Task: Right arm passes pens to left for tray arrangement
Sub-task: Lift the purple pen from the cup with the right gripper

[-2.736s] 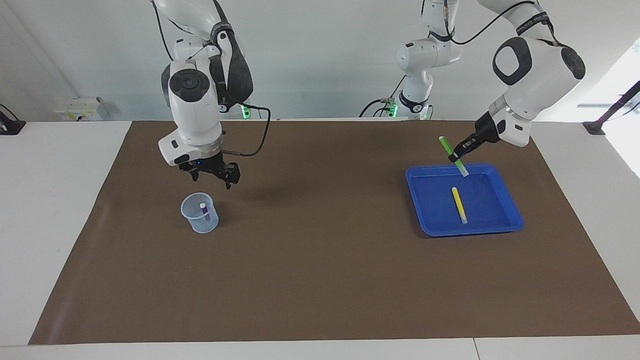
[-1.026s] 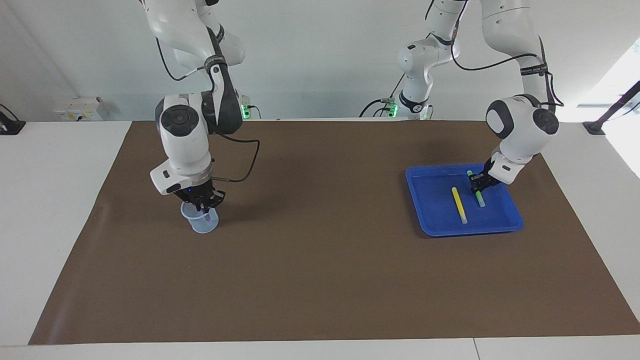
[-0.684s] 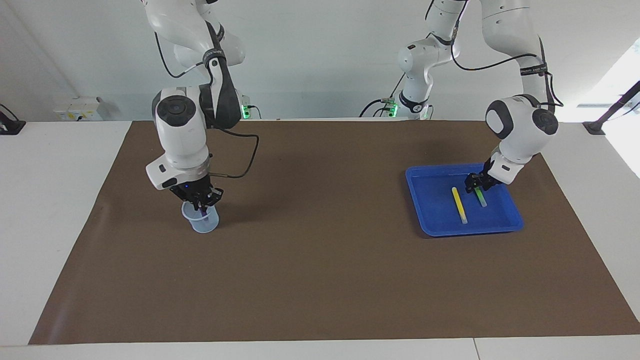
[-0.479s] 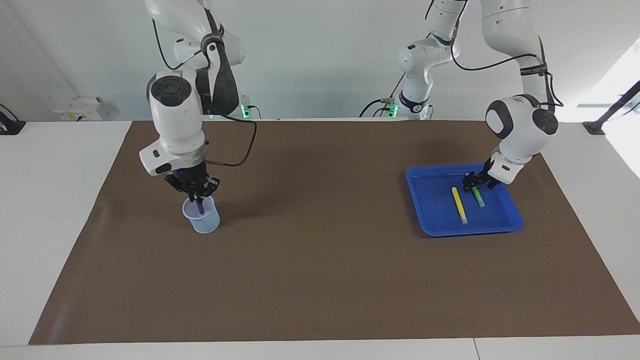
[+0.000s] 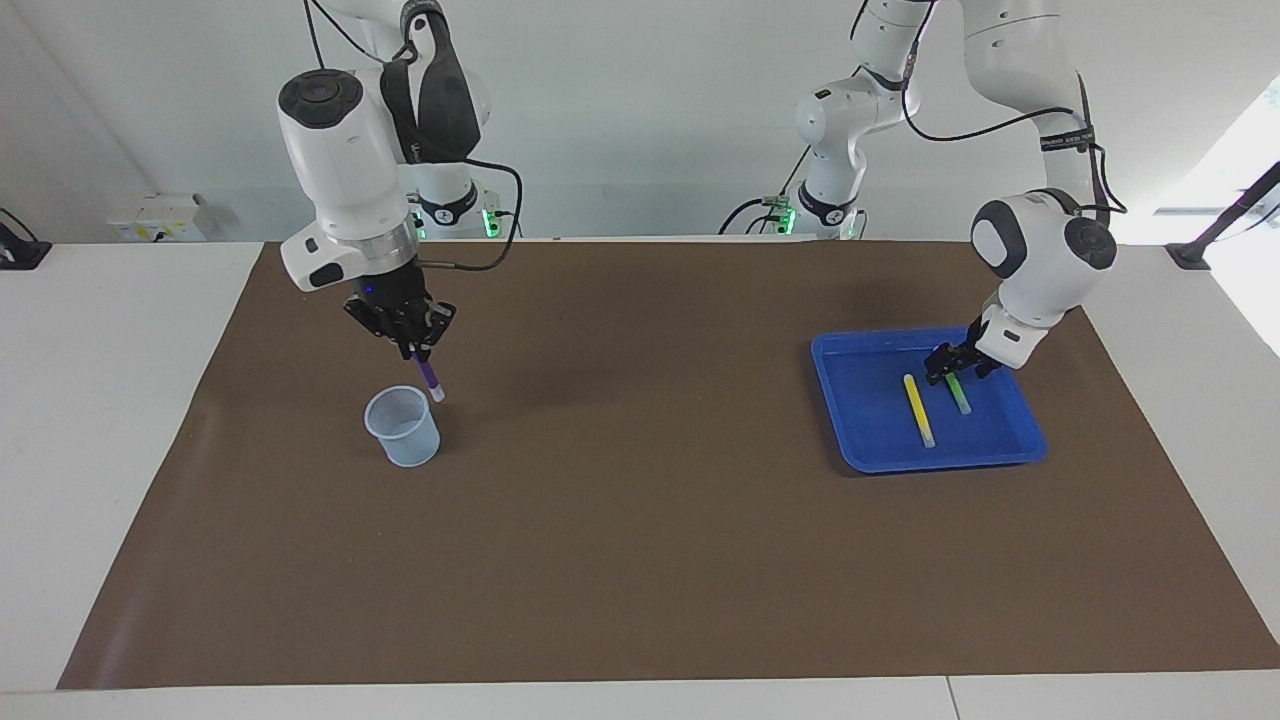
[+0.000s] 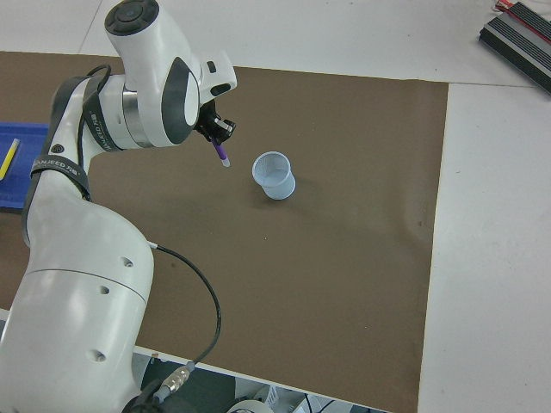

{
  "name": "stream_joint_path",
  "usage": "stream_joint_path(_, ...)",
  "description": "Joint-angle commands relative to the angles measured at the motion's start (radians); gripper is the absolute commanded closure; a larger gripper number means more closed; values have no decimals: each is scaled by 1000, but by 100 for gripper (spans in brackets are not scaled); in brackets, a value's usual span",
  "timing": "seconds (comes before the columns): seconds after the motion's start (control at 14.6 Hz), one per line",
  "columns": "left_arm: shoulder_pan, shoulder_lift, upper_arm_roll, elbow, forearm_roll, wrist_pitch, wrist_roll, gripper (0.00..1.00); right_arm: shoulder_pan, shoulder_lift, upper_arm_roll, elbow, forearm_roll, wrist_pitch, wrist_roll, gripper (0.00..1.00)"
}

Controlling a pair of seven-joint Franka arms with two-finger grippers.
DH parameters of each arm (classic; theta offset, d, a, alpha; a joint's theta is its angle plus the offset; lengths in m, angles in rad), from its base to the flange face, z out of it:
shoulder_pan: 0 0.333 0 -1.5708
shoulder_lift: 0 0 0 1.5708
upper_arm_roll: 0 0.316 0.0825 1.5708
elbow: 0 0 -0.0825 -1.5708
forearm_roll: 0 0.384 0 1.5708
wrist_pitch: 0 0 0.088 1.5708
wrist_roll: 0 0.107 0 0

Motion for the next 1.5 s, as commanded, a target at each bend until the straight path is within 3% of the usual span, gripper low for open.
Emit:
stream_joint_path(0.0, -1, 13, -10, 119, 15, -145, -3, 0, -3, 8, 32, 8, 192, 38, 169, 100)
stream_joint_path(0.34, -79, 10, -14, 329, -3, -403, -168, 0, -3, 46, 170, 40, 484, 176, 514, 100)
stream_joint_path(0.68, -158, -33, -19, 464, -205, -558, -588, 0, 4, 127, 230, 131, 647, 191, 697, 100)
stream_joint_path(0.89, -187, -102, -19, 457, -342, -549, -933, 0, 26, 163, 264, 189, 648, 194, 821, 100)
stream_joint_path(1.44, -357, -153, -22, 463, -449, -396, -1778, 0, 27, 186, 315, 235, 648, 194, 981, 100)
